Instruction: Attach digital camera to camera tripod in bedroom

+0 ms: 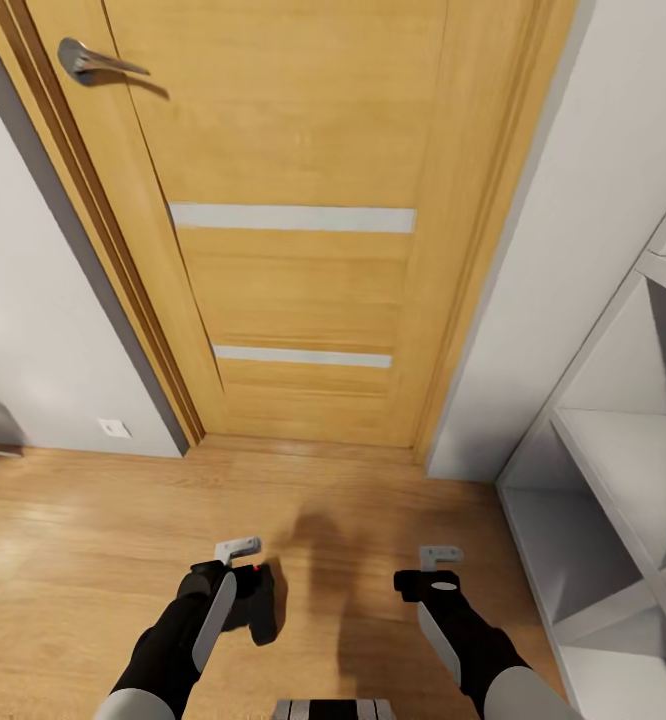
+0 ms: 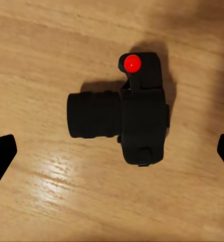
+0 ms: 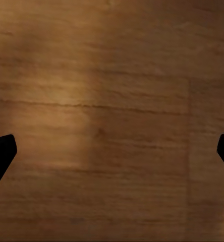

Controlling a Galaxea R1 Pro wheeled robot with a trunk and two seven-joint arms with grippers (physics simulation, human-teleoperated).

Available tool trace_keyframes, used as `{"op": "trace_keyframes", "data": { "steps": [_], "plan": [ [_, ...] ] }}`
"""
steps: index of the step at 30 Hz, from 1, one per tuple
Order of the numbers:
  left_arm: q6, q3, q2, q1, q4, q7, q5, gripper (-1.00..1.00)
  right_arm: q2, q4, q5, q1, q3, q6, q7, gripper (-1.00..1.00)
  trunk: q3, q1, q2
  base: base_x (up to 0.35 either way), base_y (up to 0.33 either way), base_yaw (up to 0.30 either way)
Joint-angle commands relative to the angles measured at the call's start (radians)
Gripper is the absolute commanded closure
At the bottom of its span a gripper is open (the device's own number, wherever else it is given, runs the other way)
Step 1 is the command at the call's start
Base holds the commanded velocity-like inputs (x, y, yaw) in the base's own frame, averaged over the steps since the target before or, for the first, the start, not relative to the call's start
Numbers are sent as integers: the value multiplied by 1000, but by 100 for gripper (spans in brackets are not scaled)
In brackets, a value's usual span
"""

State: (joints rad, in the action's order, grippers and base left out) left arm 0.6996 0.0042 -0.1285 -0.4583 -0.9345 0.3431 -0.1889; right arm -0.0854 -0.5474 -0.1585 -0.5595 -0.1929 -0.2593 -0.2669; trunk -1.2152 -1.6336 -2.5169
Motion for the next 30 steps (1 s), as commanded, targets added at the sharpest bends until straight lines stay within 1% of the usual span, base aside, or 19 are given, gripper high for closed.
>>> {"op": "trace_keyframes", "data": {
  "steps": [1, 30],
  "plan": [
    [3, 0, -1, 0, -1, 8, -11, -100, 0, -2, -10, 0, -8, -5, -9, -100, -5, 0, -1, 0, 0, 0],
    [3, 0, -3, 0, 14, 7, -11, -100, 1, -2, -8, 0, -7, -3, -11, -100, -117, -13, -7, 0, 0, 0]
  ]
}}
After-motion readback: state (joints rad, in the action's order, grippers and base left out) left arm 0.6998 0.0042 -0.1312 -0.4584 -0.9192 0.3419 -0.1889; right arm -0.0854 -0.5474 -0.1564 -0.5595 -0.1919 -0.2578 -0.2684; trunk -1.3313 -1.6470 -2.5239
